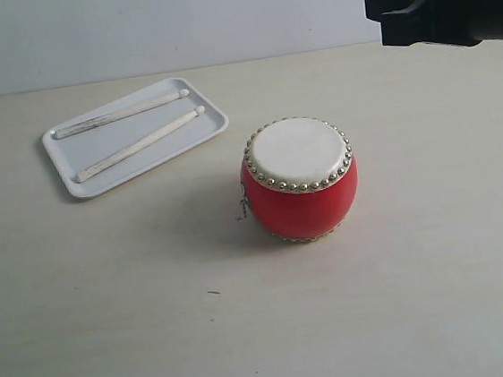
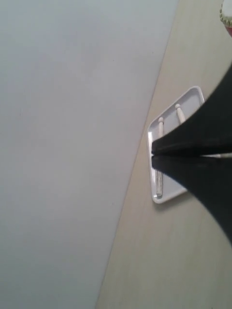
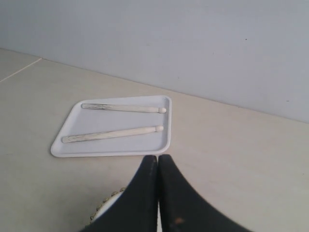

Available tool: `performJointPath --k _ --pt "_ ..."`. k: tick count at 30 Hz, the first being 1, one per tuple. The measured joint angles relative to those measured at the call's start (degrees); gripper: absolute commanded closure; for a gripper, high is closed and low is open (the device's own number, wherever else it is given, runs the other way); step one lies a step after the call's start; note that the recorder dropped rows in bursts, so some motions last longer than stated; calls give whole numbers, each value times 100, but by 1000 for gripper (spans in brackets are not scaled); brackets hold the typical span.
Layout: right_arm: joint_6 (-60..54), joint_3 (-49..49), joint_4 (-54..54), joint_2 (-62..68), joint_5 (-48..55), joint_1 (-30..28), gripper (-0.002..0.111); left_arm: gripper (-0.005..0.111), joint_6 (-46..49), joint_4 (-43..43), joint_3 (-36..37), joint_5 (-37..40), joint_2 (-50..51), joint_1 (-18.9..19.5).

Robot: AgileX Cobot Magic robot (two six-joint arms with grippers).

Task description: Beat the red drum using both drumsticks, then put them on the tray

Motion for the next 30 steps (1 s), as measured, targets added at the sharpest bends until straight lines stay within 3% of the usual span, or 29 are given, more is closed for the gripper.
performJointPath --k 10,30 --pt "0 0 0 0 0 0 108 107 212 86 662 550 -1612 109" --pt "0 0 0 0 0 0 108 107 988 331 1899 733 -1687 161"
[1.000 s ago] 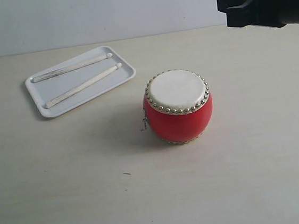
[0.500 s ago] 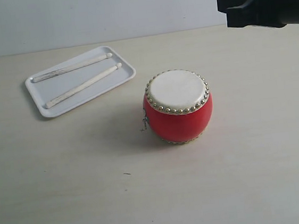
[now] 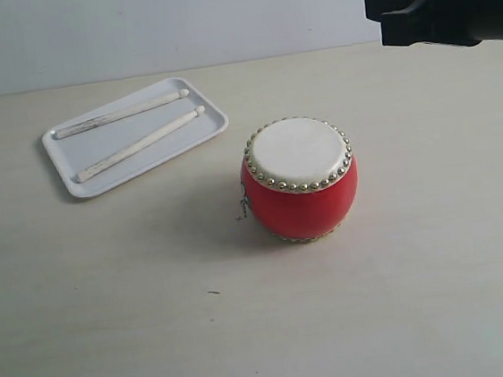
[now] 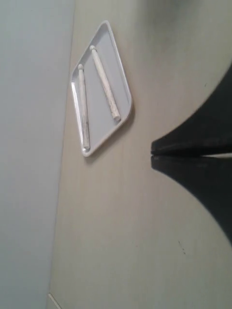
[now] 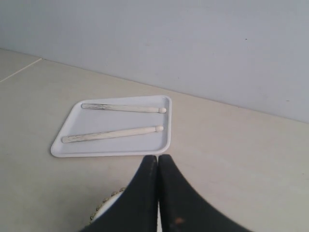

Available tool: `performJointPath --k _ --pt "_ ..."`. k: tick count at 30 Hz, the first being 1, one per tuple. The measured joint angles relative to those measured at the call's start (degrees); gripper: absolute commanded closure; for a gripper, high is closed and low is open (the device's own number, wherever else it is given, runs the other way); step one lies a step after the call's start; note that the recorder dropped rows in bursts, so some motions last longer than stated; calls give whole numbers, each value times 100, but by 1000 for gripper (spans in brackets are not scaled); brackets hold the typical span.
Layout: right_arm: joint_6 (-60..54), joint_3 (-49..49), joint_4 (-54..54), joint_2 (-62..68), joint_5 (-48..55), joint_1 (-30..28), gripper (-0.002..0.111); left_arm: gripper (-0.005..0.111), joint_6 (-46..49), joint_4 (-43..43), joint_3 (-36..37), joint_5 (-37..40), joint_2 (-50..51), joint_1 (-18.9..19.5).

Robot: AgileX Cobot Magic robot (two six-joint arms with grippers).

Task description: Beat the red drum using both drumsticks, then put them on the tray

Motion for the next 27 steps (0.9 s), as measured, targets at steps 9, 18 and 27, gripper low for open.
performJointPath --k 9,18,27 --pt "0 0 0 0 0 0 108 107 0 13 26 137 0 115" --pt "0 0 11 0 20 0 108 107 0 34 26 137 0 115" --pt "0 0 11 0 34 0 108 107 0 43 26 137 0 115"
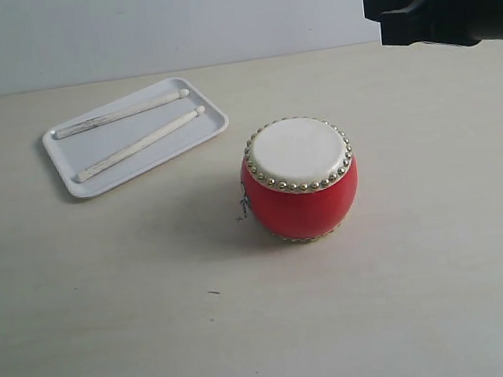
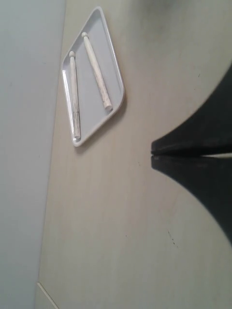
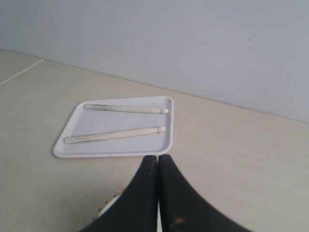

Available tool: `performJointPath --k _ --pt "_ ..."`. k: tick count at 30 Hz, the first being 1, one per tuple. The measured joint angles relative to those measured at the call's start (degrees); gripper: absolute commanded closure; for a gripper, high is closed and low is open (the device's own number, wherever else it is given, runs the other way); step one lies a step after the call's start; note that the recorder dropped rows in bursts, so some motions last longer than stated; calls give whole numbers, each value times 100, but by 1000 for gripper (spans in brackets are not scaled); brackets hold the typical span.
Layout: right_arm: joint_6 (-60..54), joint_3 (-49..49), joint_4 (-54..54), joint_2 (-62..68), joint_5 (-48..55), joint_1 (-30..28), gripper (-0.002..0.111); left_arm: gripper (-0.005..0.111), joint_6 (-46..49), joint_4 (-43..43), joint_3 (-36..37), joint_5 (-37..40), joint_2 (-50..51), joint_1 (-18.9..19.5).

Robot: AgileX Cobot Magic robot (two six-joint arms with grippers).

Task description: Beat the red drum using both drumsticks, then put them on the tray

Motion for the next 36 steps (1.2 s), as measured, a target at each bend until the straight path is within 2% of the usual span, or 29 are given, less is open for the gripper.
performJointPath --k 9,13,16,21,27,33,36 --pt "-14 0 0 0 0 0 108 107 0 0 0 0 0 0" --pt "1 39 -251 -117 -353 0 108 107 0 0 0 0 0 0" --pt "260 243 -349 -671 -904 0 108 107 0 0 0 0 0 0" --pt "579 713 -347 -2368 -1882 0 108 107 0 0 0 0 0 9" --pt "615 1133 -347 -4061 -2454 0 108 107 0 0 0 0 0 9" --pt "772 1352 -364 -4551 -2664 0 108 107 0 0 0 0 0 9" --pt "1548 1508 -990 -4612 -2708 -65 108 107 0 0 0 0 0 9"
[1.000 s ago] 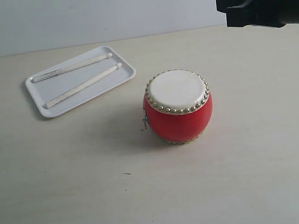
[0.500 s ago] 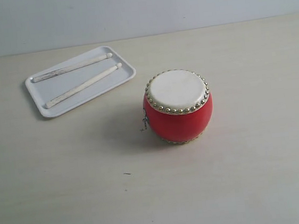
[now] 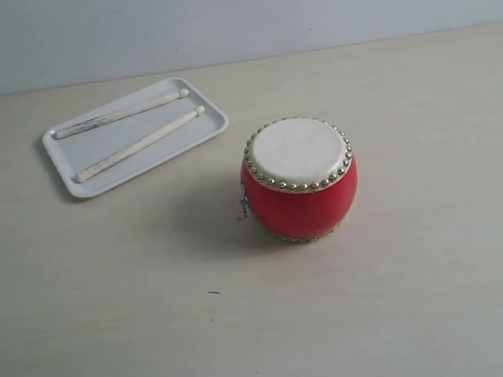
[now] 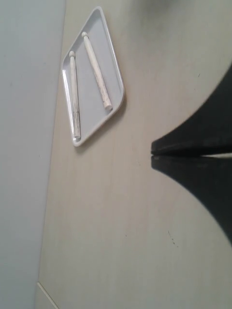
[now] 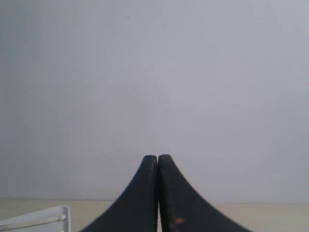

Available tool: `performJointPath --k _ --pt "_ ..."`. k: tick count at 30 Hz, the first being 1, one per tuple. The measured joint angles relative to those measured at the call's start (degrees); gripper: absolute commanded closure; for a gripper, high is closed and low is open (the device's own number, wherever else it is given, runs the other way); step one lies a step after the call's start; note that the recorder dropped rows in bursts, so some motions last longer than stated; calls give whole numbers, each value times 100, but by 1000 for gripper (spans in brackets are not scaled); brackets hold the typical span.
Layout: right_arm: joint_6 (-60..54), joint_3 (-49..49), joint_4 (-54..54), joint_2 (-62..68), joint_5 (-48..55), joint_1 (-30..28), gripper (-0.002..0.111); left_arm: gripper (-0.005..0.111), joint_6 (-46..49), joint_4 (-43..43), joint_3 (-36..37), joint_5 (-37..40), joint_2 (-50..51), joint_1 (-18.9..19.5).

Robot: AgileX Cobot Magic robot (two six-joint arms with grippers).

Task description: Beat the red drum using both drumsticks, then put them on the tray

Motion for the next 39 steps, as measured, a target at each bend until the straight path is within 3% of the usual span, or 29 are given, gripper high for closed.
performJointPath --k 7,14,20,27,39 --pt "4304 434 -4274 -614 -42 -438 108 107 0 0 0 0 0 0" --pt "6781 1110 -7162 -1699 227 -946 108 107 0 0 0 0 0 0" --pt "9448 1482 -9640 -2323 953 -1019 108 107 0 0 0 0 0 0" --pt "10131 1886 -10233 -2575 1798 -1028 108 107 0 0 0 0 0 0" --pt "10143 2695 -10258 -2666 1704 -1028 108 107 0 0 0 0 0 0"
